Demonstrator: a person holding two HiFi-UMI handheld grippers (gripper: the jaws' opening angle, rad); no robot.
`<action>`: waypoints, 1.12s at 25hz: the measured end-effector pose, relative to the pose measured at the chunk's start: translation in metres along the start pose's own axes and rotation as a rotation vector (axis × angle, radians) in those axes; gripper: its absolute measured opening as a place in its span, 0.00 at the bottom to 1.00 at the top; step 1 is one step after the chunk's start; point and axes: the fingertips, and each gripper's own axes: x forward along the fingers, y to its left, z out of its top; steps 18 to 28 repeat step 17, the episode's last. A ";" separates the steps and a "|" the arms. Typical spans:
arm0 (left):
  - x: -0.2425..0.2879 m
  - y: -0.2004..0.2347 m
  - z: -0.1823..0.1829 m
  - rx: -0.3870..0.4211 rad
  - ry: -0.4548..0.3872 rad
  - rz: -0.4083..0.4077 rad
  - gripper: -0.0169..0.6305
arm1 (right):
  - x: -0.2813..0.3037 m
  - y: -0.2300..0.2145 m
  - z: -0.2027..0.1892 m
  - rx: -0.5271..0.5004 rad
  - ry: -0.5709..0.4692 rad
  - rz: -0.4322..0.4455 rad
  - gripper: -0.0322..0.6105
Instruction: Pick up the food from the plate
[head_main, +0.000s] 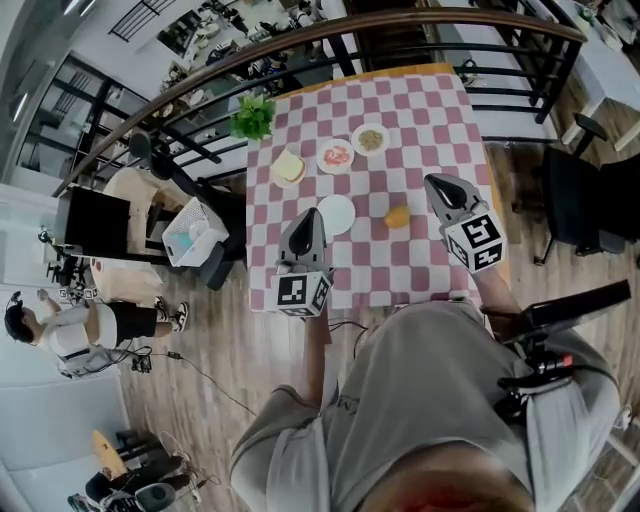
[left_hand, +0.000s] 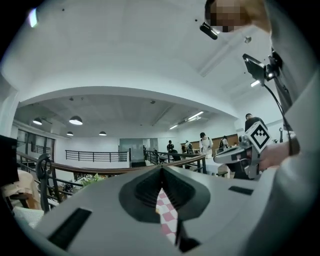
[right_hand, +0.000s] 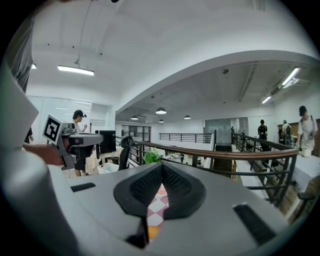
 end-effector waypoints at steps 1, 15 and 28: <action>-0.002 0.000 0.001 -0.016 -0.008 -0.010 0.04 | 0.000 0.000 0.000 0.000 -0.002 0.000 0.07; -0.011 -0.005 -0.002 -0.081 -0.053 -0.050 0.04 | -0.004 0.011 -0.001 -0.015 0.021 0.018 0.07; -0.011 -0.004 -0.002 -0.086 -0.056 -0.049 0.04 | -0.004 0.012 0.001 -0.019 0.022 0.020 0.07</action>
